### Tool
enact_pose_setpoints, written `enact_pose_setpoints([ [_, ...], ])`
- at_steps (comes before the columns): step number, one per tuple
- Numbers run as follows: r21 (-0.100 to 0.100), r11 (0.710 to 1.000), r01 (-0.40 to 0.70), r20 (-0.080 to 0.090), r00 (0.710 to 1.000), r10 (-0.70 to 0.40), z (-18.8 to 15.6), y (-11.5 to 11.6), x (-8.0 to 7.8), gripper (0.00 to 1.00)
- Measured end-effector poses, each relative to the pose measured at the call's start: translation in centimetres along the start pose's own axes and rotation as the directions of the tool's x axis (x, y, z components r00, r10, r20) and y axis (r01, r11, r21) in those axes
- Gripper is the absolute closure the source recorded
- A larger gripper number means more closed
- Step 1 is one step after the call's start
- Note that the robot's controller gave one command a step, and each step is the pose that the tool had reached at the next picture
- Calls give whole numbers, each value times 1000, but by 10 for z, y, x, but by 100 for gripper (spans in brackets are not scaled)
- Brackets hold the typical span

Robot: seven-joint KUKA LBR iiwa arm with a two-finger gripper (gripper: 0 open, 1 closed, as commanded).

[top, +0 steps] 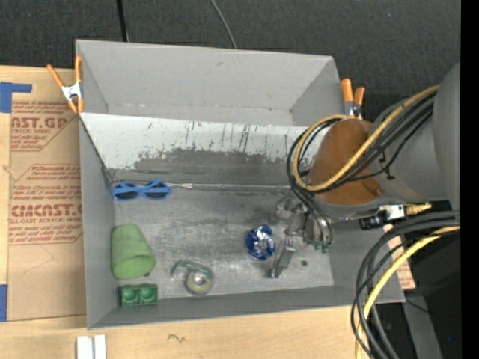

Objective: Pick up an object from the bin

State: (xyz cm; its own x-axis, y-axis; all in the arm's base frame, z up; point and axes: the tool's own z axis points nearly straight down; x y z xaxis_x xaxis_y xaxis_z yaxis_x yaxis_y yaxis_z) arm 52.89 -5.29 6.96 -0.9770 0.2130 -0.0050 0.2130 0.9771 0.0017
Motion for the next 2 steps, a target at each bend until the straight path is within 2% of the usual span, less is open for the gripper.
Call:
enact_pose_setpoints([
  [1,2,981,-192,0,981,192,-1,23,2,0],
  [2,-3,981,-192,13,981,192,-4,24,-2,100],
])
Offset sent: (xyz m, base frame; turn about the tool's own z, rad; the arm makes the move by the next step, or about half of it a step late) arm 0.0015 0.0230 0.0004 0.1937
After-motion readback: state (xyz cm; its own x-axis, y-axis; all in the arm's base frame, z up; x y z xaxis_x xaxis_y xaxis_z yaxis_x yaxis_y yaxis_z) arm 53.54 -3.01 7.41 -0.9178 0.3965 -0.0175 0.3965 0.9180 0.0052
